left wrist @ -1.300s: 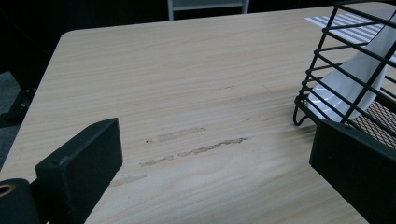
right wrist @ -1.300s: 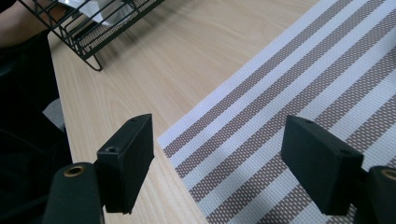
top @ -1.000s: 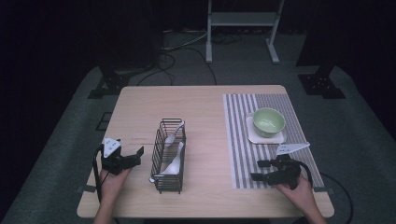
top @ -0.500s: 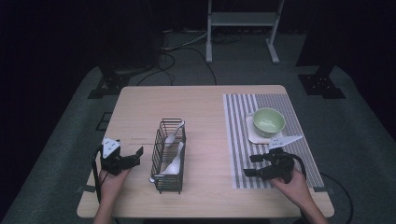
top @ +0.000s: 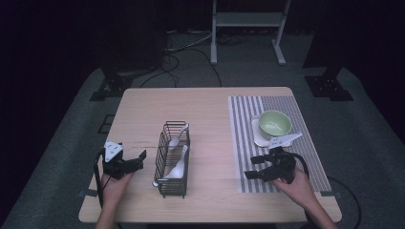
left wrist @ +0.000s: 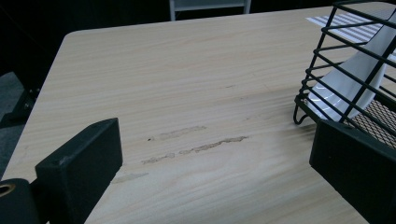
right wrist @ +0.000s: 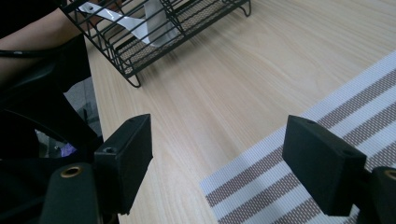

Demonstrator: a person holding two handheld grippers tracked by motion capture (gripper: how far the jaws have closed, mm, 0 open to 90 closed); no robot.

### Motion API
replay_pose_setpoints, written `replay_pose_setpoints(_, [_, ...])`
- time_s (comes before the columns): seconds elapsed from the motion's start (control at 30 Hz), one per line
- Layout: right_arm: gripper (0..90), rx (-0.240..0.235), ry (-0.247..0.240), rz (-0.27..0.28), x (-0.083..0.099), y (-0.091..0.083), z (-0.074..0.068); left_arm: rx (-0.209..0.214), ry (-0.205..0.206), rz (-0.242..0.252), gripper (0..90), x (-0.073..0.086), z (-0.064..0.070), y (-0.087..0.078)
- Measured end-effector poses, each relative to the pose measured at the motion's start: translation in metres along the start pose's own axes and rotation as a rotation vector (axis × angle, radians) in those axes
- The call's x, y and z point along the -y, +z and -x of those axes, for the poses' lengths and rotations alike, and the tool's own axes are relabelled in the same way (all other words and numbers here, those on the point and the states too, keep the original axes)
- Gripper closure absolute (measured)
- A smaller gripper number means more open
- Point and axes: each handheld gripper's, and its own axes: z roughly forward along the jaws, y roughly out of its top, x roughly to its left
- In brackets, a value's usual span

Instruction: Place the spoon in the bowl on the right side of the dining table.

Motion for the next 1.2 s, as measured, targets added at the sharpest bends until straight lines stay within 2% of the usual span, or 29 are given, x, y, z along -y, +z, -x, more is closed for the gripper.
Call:
replay_pose_setpoints(0.37, [22.3, -0.032, -0.026, -0.013, -0.022, 0.008, -0.009, -0.001, -0.001, 0.001, 1.5, 0.000, 0.000, 0.000])
replay_pose_setpoints(0.63, [22.3, -0.012, -0.050, -0.040, -0.030, 0.011, -0.013, 0.000, 0.001, 0.000, 1.5, 0.000, 0.000, 0.000])
replay_pose_setpoints(1.03, [22.4, -0.039, -0.081, -0.082, -0.049, 0.027, -0.022, 0.000, 0.000, -0.001, 1.5, 0.000, -0.001, 0.000])
replay_pose_setpoints(1.2, [22.4, -0.048, -0.087, -0.082, -0.054, 0.028, -0.024, 0.001, -0.001, 0.000, 1.5, 0.000, -0.001, 0.000])
